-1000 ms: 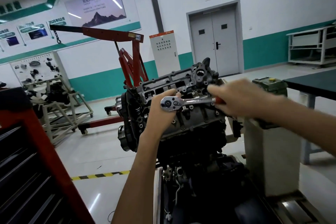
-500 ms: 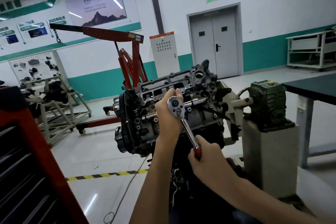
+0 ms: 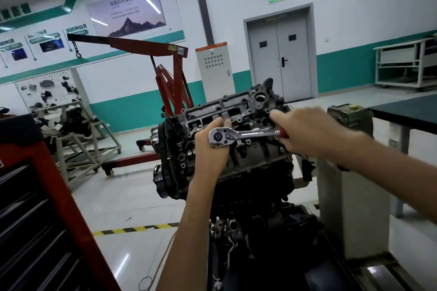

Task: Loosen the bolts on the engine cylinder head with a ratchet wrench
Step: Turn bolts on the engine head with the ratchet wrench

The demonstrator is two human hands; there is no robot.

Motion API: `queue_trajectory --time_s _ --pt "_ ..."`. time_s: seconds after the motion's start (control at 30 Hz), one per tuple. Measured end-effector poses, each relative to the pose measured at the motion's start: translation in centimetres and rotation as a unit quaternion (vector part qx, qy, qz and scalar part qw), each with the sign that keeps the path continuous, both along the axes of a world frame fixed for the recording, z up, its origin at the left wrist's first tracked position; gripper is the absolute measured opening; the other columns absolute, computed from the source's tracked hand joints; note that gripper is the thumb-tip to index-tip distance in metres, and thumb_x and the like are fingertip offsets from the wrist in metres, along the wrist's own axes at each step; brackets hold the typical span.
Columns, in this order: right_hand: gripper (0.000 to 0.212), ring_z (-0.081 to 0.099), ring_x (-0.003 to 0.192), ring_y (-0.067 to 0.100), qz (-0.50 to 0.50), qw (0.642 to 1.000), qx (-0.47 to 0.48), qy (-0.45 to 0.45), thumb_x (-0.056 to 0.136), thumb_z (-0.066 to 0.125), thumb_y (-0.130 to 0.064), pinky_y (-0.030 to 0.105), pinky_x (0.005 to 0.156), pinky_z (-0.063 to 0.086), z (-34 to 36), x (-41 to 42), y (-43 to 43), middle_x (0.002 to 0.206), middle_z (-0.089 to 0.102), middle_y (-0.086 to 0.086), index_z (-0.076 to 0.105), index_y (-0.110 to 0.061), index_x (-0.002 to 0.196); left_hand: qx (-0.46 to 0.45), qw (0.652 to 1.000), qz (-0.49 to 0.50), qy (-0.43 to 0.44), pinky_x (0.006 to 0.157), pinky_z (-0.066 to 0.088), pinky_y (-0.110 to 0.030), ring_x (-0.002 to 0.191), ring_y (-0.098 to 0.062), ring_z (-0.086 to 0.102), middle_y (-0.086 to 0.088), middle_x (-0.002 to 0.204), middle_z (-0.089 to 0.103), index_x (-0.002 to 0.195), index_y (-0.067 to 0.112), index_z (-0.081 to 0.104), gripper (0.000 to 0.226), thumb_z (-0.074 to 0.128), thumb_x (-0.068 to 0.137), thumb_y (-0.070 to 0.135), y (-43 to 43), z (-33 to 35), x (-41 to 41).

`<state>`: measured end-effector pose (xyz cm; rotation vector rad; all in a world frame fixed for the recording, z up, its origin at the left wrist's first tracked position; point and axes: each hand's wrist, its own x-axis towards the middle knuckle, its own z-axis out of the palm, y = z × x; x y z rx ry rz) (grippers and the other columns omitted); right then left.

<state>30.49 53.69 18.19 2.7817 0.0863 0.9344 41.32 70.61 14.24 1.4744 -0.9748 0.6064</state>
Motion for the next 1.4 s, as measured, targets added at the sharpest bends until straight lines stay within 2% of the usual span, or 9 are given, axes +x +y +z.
queue_trajectory --time_s 0.1,0.27,0.37,0.47,0.6,0.83,1.03,1.23,1.4 --pt "0.015 0.051 0.055 0.02 0.025 0.977 0.212 0.002 0.083 0.051 -0.021 0.028 0.055 0.044 -6.6 -0.8 3.8 0.06 0.044 -0.004 0.036 -0.02 0.079 -0.064 0.997 0.029 0.032 0.05 0.029 -0.02 0.051 -0.003 0.03 0.01 0.053 0.035 0.062 0.023 0.036 0.04 0.053 0.098 0.017 -0.9 -0.4 -0.6" --pt "0.034 0.044 0.037 0.007 0.141 0.861 0.485 -0.049 0.08 0.055 -0.009 0.009 0.039 0.027 -11.7 0.2 10.4 0.048 0.038 -0.009 0.032 -0.025 0.061 -0.12 0.988 -0.005 0.097 0.066 0.043 -0.012 0.06 0.006 0.054 0.023 0.061 0.06 0.063 0.044 0.062 0.019 0.048 0.075 0.05 -2.6 0.2 -1.8" --pt "0.025 0.047 0.044 0.012 0.132 0.904 0.406 -0.012 0.081 0.053 -0.016 0.019 0.045 0.035 -10.5 -0.2 8.5 0.054 0.042 -0.002 0.032 -0.022 0.067 -0.088 0.995 -0.016 0.055 0.052 0.034 -0.011 0.05 0.003 0.042 0.02 0.054 0.051 0.06 0.042 0.057 0.034 0.051 0.09 0.029 -1.5 0.1 -0.7" --pt "0.021 0.047 0.044 0.009 0.102 0.975 0.193 0.041 0.084 0.052 -0.02 0.018 0.043 0.034 -6.7 -0.8 4.1 0.056 0.04 -0.009 0.033 -0.024 0.076 -0.05 0.998 -0.02 0.029 0.049 0.028 -0.011 0.048 0.002 0.033 0.017 0.051 0.04 0.058 0.032 0.045 0.045 0.049 0.098 0.012 -0.2 -0.1 0.1" --pt "0.018 0.043 0.051 0.013 0.02 0.998 -0.034 -0.039 0.083 0.054 -0.023 0.026 0.055 0.035 1.1 -0.1 -0.4 0.054 0.033 -0.012 0.037 -0.021 0.084 0.034 0.999 -0.021 0.005 0.052 0.029 -0.015 0.054 -0.004 0.034 0.013 0.056 0.044 0.063 0.028 0.05 0.036 0.047 0.084 -0.001 0.7 0.7 -0.2" --pt "0.022 0.041 0.049 0.015 -0.004 0.99 0.131 -0.048 0.082 0.052 -0.024 0.026 0.05 0.034 -5.1 -0.7 2.6 0.054 0.033 -0.009 0.031 -0.023 0.078 -0.02 1.0 0.021 -0.008 0.051 0.026 -0.015 0.05 -0.002 0.029 0.011 0.053 0.034 0.062 0.017 0.035 0.039 0.054 0.096 0.015 0.1 -0.3 0.0" --pt "0.026 0.04 0.037 0.01 0.162 0.877 0.452 -0.009 0.081 0.052 -0.013 0.018 0.041 0.031 -11.6 -0.1 9.0 0.05 0.042 -0.003 0.035 -0.024 0.065 -0.096 0.992 -0.017 0.078 0.06 0.038 -0.02 0.052 -0.001 0.04 0.017 0.053 0.048 0.058 0.036 0.052 0.028 0.052 0.086 0.031 -2.2 -0.4 -1.0" --pt "0.018 0.045 0.047 0.015 0.081 0.985 0.151 0.025 0.085 0.05 -0.024 0.023 0.047 0.034 -6.2 -0.5 2.6 0.058 0.04 -0.008 0.033 -0.025 0.08 -0.019 1.0 -0.007 -0.001 0.05 0.026 -0.016 0.049 -0.001 0.028 0.011 0.051 0.034 0.061 0.023 0.034 0.042 0.052 0.098 0.012 -0.2 -0.4 0.1" --pt "0.021 0.044 0.053 0.016 -0.004 0.998 -0.01 -0.068 0.081 0.055 -0.021 0.027 0.057 0.034 1.1 -0.3 -1.2 0.057 0.036 -0.01 0.033 -0.021 0.083 0.039 0.999 -0.031 -0.022 0.05 0.023 -0.025 0.051 -0.003 0.025 0.01 0.052 0.031 0.063 0.0 0.041 0.026 0.05 0.088 0.003 0.1 0.3 -0.3"
